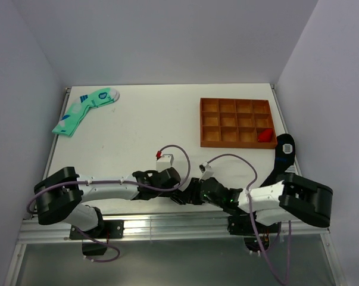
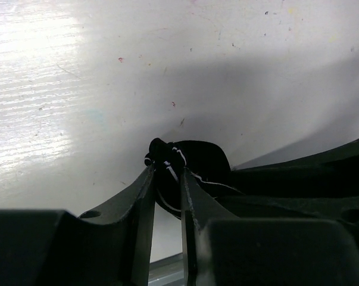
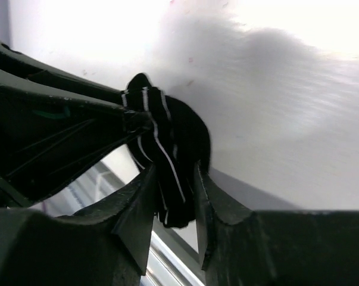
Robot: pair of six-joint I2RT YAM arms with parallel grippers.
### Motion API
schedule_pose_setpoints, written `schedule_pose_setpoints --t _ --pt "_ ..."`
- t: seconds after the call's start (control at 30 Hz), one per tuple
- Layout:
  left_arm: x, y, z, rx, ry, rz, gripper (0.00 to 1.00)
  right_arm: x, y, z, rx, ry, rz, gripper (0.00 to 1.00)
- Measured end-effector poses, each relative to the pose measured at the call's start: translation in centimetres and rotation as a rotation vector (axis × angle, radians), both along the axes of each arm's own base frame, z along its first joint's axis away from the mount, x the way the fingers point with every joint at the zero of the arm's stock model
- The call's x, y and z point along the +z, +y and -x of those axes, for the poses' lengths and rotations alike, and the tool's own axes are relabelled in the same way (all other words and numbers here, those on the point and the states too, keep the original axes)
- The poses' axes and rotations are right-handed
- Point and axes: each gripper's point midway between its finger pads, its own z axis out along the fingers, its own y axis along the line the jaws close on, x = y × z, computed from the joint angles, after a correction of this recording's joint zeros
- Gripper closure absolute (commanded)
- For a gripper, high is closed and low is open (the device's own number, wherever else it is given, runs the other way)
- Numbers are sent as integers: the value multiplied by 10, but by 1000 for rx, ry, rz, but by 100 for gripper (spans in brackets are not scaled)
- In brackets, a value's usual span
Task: Roll the socks
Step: Roll the sock at the center of the board, then pick up the sock at the center of the board.
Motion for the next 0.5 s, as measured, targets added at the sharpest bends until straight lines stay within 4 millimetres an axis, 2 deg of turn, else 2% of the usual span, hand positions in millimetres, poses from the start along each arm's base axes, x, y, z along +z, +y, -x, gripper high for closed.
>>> schedule_pose_setpoints --t 0.17,0.3,0.5 --pt "-1 -3 0 -24 13 -38 100 5 -23 -8 -36 -79 78 61" --pt "-1 -4 1 -53 22 -69 100 18 -41 -13 -59 -186 105 60" --pt "-2 -4 1 -88 52 -96 100 39 -40 -10 -21 -325 87 60"
